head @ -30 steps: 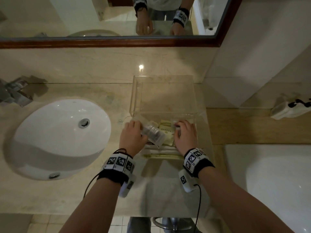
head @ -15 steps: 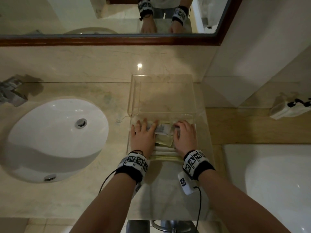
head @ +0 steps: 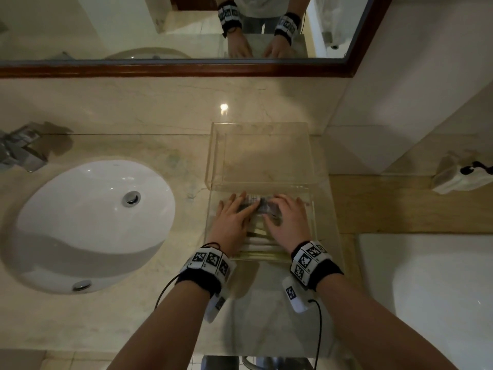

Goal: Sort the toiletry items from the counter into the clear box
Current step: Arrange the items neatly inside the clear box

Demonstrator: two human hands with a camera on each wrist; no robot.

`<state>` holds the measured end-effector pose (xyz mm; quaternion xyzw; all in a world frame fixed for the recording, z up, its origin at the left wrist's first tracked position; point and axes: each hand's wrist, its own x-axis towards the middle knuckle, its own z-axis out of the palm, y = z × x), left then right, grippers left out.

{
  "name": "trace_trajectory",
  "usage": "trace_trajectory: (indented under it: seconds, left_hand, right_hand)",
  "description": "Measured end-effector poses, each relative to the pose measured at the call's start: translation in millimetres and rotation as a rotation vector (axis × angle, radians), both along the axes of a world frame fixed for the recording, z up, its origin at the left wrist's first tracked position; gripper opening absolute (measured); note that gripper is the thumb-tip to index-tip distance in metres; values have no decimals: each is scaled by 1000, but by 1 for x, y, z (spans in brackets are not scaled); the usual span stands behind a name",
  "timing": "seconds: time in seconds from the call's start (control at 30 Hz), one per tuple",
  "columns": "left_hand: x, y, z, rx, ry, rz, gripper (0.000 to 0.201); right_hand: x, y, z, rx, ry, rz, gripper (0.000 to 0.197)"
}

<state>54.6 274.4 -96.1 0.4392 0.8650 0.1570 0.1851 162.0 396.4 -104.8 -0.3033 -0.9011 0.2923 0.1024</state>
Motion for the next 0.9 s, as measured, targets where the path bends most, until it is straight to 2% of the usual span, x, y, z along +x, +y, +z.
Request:
trace_trajectory:
  seconds: [0.13,0.43,0.5,0.6,0.77,0.83,0.9]
  left_hand:
    - [-8,-11,-2,136,-9,148,38]
    - [-27,-6,12,160,-138,235,29]
    - [-28,-7,13,145,-144,217,29]
    - [-26,-18,10,140,-93,173,30]
    - [-7,-32,10,165,195,-11,22]
    - [2,-27,10,100,239,-132,26]
    - [7,-21,12,24,255,-200,27]
  right_hand:
    - [-4,-1,3,-31,56,3,25]
    - [-18,-1,11,-172,16,-22,20]
    - [-17,-1,15,-187,5,-30,24]
    - [-10,-2,19,-108,-63,-32,40]
    - [0,-5,18,-110,-211,40,65]
    - [0,-3,17,-126,-178,21,63]
    - [3,1,16,-122,-88,-61,51]
